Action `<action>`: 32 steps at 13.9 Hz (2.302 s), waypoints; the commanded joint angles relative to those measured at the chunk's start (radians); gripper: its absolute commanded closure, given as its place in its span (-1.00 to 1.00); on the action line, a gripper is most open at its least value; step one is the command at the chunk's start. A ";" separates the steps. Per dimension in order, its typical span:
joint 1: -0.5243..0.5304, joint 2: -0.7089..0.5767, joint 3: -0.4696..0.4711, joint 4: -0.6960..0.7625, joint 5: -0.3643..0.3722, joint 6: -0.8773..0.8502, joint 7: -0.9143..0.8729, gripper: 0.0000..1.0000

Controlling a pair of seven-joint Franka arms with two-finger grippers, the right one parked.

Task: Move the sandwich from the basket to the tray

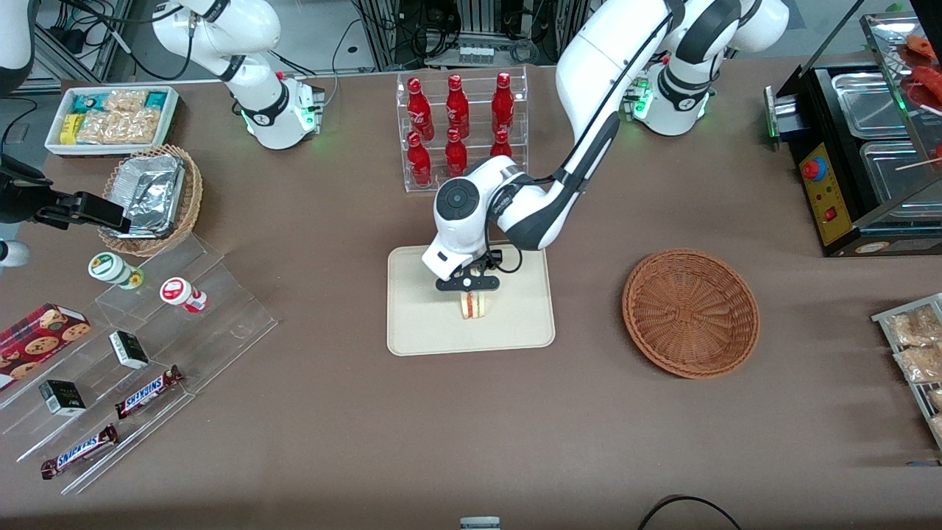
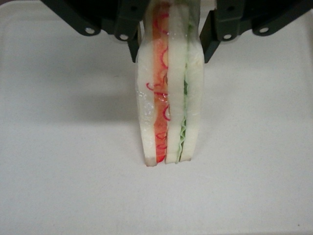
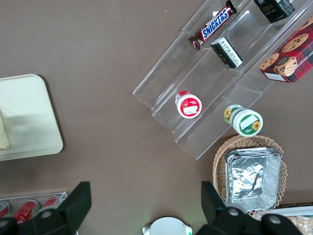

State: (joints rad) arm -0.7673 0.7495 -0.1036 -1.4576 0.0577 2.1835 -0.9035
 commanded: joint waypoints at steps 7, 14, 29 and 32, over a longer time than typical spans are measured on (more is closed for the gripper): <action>0.081 -0.292 0.019 -0.003 -0.001 -0.273 -0.158 -1.00; 0.322 -0.508 0.018 -0.056 -0.004 -0.516 0.114 -1.00; 0.706 -0.788 0.079 -0.145 -0.072 -0.711 0.929 -1.00; 0.662 -0.764 0.084 -0.094 -0.061 -0.712 0.920 -1.00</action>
State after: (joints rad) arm -0.0680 -0.0062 -0.0318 -1.5681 -0.0037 1.4735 0.0085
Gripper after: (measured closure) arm 0.000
